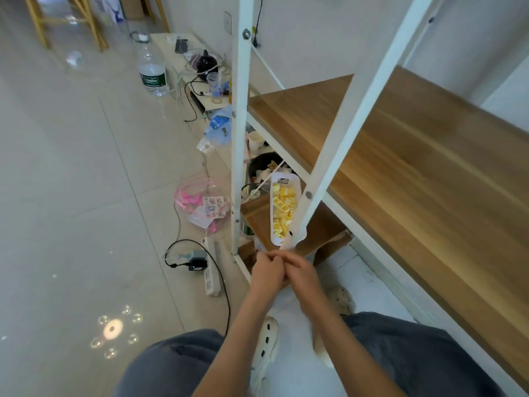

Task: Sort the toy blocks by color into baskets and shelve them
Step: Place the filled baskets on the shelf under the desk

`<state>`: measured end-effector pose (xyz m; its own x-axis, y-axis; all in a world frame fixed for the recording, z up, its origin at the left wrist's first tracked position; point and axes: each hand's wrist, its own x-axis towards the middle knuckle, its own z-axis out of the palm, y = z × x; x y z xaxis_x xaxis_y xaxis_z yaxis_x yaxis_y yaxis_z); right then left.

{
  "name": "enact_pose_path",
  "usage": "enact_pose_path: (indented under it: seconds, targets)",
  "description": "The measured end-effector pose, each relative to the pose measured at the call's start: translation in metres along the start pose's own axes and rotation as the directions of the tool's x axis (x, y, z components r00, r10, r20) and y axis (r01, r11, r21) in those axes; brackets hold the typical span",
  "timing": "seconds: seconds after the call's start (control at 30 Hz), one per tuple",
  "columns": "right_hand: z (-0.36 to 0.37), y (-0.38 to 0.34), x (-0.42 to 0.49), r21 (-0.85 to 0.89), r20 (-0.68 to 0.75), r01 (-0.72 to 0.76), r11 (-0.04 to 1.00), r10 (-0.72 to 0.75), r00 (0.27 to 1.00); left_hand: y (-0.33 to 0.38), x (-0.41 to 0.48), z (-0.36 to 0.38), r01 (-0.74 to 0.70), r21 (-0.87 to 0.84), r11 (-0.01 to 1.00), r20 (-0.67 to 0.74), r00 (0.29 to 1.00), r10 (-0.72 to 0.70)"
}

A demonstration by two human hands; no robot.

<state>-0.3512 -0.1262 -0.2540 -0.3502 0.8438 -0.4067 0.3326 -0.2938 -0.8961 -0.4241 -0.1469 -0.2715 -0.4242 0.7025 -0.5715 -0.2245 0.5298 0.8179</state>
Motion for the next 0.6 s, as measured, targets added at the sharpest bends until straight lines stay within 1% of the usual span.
enact_pose_path:
  seconds: [0.07,0.1,0.13,0.17,0.23,0.3,0.37,0.43,0.47,0.53,0.6]
  targets:
    - [-0.017,0.006,-0.001,0.211,-0.094,-0.031,0.977,0.052,0.994,-0.002,-0.008,0.015,0.01,-0.035,0.999,0.076,0.997,-0.007]
    - [-0.025,0.01,0.001,0.283,-0.15,-0.031,0.959,0.076,0.986,-0.003,-0.01,0.022,0.012,-0.037,0.999,0.1,0.995,-0.008]
    - [-0.031,0.011,0.003,0.302,-0.18,-0.036,0.953,0.094,0.979,-0.003,-0.013,0.027,0.003,-0.006,1.0,0.116,0.993,-0.003]
    - [-0.036,0.012,0.008,0.274,-0.197,-0.045,0.961,0.102,0.975,-0.003,-0.013,0.032,-0.026,0.052,0.998,0.134,0.991,0.019]
    - [-0.041,0.013,0.022,0.155,-0.175,-0.056,0.986,0.083,0.981,-0.003,-0.013,0.037,-0.096,0.145,0.985,0.156,0.985,0.073]
    - [-0.042,0.012,0.04,-0.006,-0.114,-0.101,0.995,0.099,0.988,-0.002,-0.012,0.036,-0.123,0.143,0.982,0.174,0.98,0.098]
    - [-0.041,0.014,0.057,-0.118,-0.044,-0.126,0.985,0.121,0.992,-0.001,-0.009,0.035,-0.102,0.148,0.984,0.157,0.984,0.078]
    - [-0.038,0.019,0.071,-0.219,0.035,-0.106,0.97,0.116,0.993,-0.004,-0.001,0.035,-0.075,0.215,0.974,0.103,0.993,0.054]
    - [-0.036,0.023,0.075,-0.243,0.069,-0.091,0.966,0.111,0.991,-0.006,0.002,0.035,-0.052,0.245,0.968,0.076,0.997,0.035]
    - [-0.032,0.028,0.082,-0.215,0.12,-0.115,0.97,0.143,0.982,-0.011,0.009,0.035,0.005,0.276,0.961,0.013,1.0,-0.009]
    - [-0.03,0.028,0.085,-0.255,0.123,-0.109,0.961,0.144,0.982,-0.011,0.011,0.035,0.053,0.3,0.953,-0.066,0.997,-0.034]
